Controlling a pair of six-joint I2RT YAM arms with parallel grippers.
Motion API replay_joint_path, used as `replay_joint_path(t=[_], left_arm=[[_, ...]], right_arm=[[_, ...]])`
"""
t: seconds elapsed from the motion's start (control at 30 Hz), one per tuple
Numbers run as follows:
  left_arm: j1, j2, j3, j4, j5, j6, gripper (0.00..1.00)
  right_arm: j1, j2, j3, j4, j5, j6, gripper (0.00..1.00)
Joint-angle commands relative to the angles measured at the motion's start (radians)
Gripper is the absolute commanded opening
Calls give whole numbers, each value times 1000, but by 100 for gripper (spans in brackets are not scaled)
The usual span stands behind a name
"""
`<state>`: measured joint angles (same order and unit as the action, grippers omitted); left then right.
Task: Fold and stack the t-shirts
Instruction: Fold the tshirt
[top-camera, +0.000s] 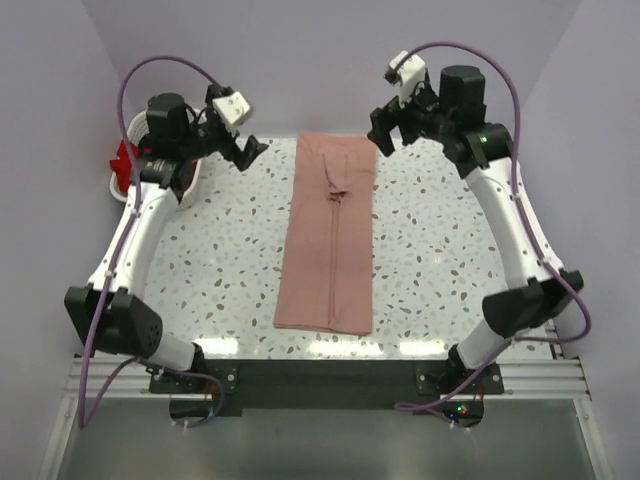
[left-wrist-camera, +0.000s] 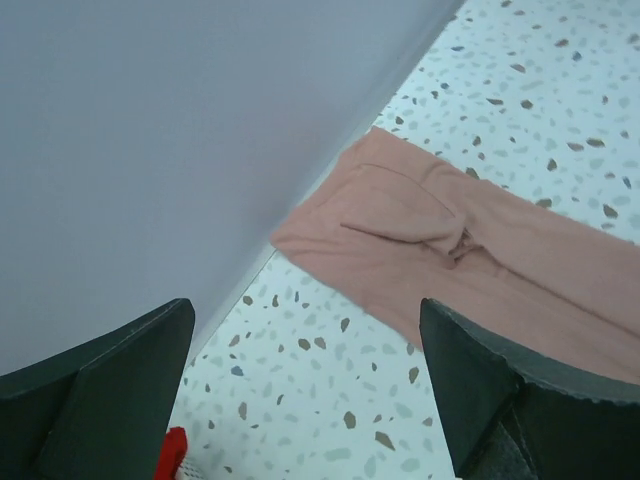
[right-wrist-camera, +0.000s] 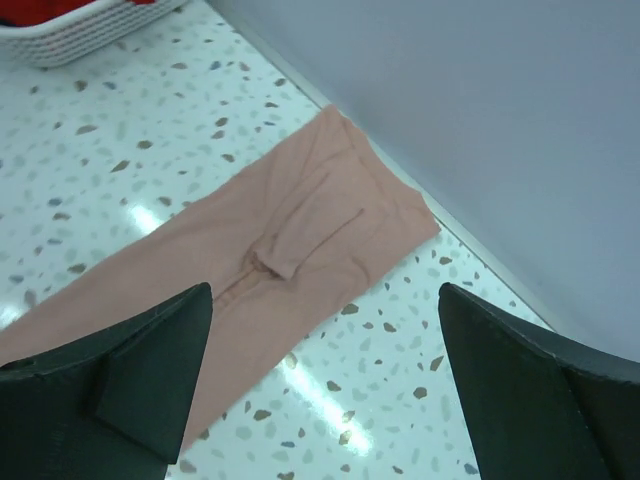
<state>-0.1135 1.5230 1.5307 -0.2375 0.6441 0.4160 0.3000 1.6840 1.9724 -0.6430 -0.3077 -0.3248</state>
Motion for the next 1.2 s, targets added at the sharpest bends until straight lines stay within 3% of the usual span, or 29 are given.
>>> replay_joint_path(t=[0.0, 0.07, 0.23, 0.33, 0.43, 0.7, 1.0, 1.17], left_arm=[[-8, -55, -124, -291, 145, 361, 100], [-14, -110, -251, -467, 204, 580, 100], [-95, -351, -678, -496, 227, 800, 97], [-164, -434, -882, -447, 239, 848, 85], [-250, -458, -1003, -302, 210, 805, 71], [-391, -439, -1078, -212, 101, 779, 59], [-474, -393, -1126, -100, 35, 745, 57], [-514, -345, -1144, -62, -29, 756, 54]], right_arm=[[23, -33, -142, -223, -203, -187, 99], [82, -121, -304, -280, -192, -233, 99], [281, -331, -790, -175, -87, -306, 98], [398, -368, -941, -104, -64, -318, 89], [485, -346, -1032, -34, -28, -318, 77], [666, -336, -1170, 91, 59, -316, 57], [711, -267, -1242, 189, 125, -322, 54], [725, -237, -1262, 212, 148, -327, 47]])
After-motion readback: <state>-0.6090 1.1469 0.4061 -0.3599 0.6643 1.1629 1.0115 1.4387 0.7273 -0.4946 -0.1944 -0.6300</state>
